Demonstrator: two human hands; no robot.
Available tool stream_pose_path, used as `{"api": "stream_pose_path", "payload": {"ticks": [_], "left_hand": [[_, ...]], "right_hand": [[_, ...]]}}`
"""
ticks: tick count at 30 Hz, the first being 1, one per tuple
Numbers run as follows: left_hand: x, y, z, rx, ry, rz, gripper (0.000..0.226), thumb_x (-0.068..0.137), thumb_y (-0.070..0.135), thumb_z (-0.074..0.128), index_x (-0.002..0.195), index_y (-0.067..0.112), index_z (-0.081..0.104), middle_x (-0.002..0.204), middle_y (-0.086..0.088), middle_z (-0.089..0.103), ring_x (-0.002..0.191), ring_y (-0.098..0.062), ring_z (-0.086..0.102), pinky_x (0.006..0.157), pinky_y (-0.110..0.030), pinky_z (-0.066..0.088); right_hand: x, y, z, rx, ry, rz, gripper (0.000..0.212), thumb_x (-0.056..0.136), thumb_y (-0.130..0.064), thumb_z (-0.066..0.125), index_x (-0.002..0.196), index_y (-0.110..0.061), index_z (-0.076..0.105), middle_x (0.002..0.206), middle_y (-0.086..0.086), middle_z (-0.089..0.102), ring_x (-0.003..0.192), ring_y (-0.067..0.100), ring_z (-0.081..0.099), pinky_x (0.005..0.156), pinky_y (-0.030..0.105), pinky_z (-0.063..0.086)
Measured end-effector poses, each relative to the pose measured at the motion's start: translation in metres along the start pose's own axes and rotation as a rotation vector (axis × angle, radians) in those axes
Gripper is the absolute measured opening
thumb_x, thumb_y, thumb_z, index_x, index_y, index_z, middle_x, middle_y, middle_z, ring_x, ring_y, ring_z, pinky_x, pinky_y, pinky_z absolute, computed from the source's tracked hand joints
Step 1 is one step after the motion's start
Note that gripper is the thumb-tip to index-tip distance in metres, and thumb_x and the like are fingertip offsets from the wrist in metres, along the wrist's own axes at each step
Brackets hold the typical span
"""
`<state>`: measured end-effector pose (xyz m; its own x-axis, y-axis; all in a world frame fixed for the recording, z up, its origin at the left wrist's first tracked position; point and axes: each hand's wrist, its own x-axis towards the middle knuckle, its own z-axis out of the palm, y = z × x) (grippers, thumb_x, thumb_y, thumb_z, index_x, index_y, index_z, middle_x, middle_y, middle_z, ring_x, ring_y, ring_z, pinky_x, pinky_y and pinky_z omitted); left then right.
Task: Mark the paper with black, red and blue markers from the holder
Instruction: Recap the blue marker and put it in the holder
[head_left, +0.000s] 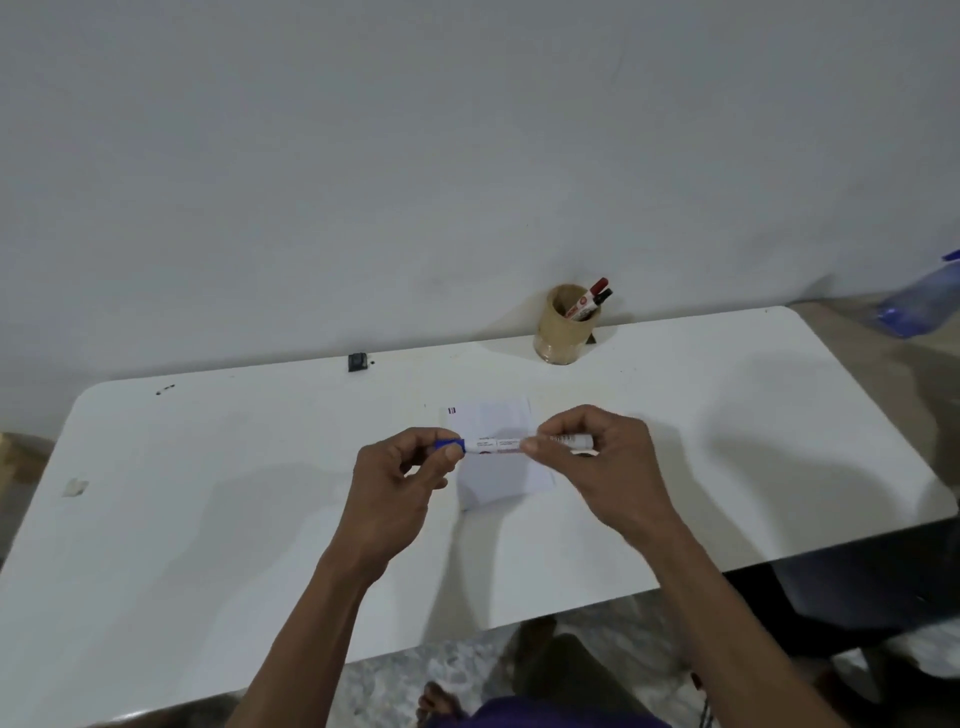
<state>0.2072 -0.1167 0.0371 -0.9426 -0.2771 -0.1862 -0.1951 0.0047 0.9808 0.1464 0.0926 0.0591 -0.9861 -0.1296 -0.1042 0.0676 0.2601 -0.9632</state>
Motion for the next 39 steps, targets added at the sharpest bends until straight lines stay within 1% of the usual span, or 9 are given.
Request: {"api": "stream_pose_path", "payload": {"ticks": [5, 8, 13, 15, 19, 27, 30, 33, 39], "left_hand": [[0.038, 0.025, 0.040, 0.087, -0.047, 0.068, 0.007, 0.090, 0.013, 0.071, 0.089, 0.016, 0.076, 0.087, 0.001, 0.076, 0.079, -0.009, 0.065, 0.076, -0.030, 0.060], [0.060, 0.036, 0.071, 0.178, -0.049, 0.101, 0.004, 0.090, 0.016, 0.072, 0.088, 0.016, 0.076, 0.086, 0.009, 0.076, 0.080, -0.005, 0.068, 0.077, -0.030, 0.060], [0.092, 0.046, 0.110, 0.267, -0.019, 0.112, 0.007, 0.087, 0.024, 0.076, 0.093, 0.021, 0.076, 0.088, 0.011, 0.076, 0.085, -0.001, 0.068, 0.069, -0.012, 0.053], [0.104, 0.046, 0.120, 0.259, 0.013, 0.071, 0.017, 0.084, 0.029, 0.078, 0.100, 0.023, 0.074, 0.090, 0.009, 0.076, 0.086, -0.001, 0.068, 0.071, -0.012, 0.053], [0.132, 0.040, 0.138, 0.324, 0.111, -0.011, 0.037, 0.083, 0.032, 0.079, 0.116, 0.020, 0.067, 0.100, 0.005, 0.072, 0.090, -0.005, 0.068, 0.077, -0.017, 0.052], [0.188, 0.023, 0.178, 0.479, 0.113, -0.071, 0.082, 0.076, 0.036, 0.085, 0.143, 0.022, 0.041, 0.134, 0.001, 0.058, 0.107, -0.010, 0.057, 0.086, -0.026, 0.045], [0.202, 0.018, 0.186, 0.470, 0.097, -0.091, 0.094, 0.071, 0.035, 0.089, 0.147, 0.021, 0.036, 0.145, -0.001, 0.052, 0.123, -0.017, 0.056, 0.093, -0.026, 0.042], [0.208, 0.014, 0.192, 0.454, 0.087, -0.060, 0.090, 0.067, 0.033, 0.091, 0.141, 0.020, 0.042, 0.141, 0.002, 0.054, 0.118, -0.013, 0.054, 0.092, -0.025, 0.040], [0.211, 0.012, 0.200, 0.377, 0.102, 0.059, 0.065, 0.069, 0.034, 0.090, 0.118, 0.034, 0.048, 0.114, 0.016, 0.056, 0.106, -0.010, 0.056, 0.089, -0.018, 0.044]], "right_hand": [[0.029, 0.010, -0.018, -0.273, -0.171, -0.119, 0.013, 0.077, -0.022, 0.089, 0.082, -0.026, 0.079, 0.079, -0.021, 0.076, 0.072, 0.001, 0.068, 0.067, 0.020, 0.052], [0.047, 0.019, -0.025, -0.248, -0.146, -0.155, 0.016, 0.080, -0.020, 0.087, 0.092, -0.025, 0.078, 0.084, -0.021, 0.074, 0.079, 0.002, 0.070, 0.073, 0.026, 0.058], [0.082, 0.027, -0.049, -0.287, -0.149, -0.207, 0.037, 0.092, -0.019, 0.075, 0.126, -0.029, 0.064, 0.085, -0.017, 0.071, 0.079, 0.000, 0.069, 0.069, 0.023, 0.058], [0.099, 0.024, -0.063, -0.224, -0.104, -0.233, 0.045, 0.096, -0.016, 0.069, 0.135, -0.034, 0.054, 0.086, -0.008, 0.072, 0.073, 0.009, 0.070, 0.064, 0.025, 0.060], [0.145, 0.007, -0.085, -0.096, 0.122, -0.286, 0.057, 0.097, -0.012, 0.067, 0.143, -0.038, 0.044, 0.098, -0.009, 0.070, 0.084, 0.004, 0.072, 0.064, 0.008, 0.052], [0.226, -0.002, -0.084, -0.013, 0.347, -0.403, 0.046, 0.092, -0.006, 0.072, 0.131, -0.012, 0.051, 0.104, -0.001, 0.066, 0.089, 0.019, 0.074, 0.079, 0.023, 0.062], [0.239, 0.010, -0.074, -0.031, 0.364, -0.403, 0.040, 0.091, -0.006, 0.074, 0.125, -0.012, 0.054, 0.098, -0.004, 0.066, 0.087, 0.013, 0.072, 0.081, 0.025, 0.062], [0.245, 0.025, -0.067, -0.070, 0.348, -0.373, 0.034, 0.092, -0.010, 0.073, 0.121, -0.015, 0.056, 0.098, -0.003, 0.070, 0.088, 0.015, 0.073, 0.082, 0.034, 0.062], [0.250, 0.042, -0.060, -0.137, 0.291, -0.319, 0.029, 0.090, -0.010, 0.076, 0.115, -0.011, 0.060, 0.097, 0.002, 0.075, 0.088, 0.014, 0.072, 0.074, -0.001, 0.046]]}}
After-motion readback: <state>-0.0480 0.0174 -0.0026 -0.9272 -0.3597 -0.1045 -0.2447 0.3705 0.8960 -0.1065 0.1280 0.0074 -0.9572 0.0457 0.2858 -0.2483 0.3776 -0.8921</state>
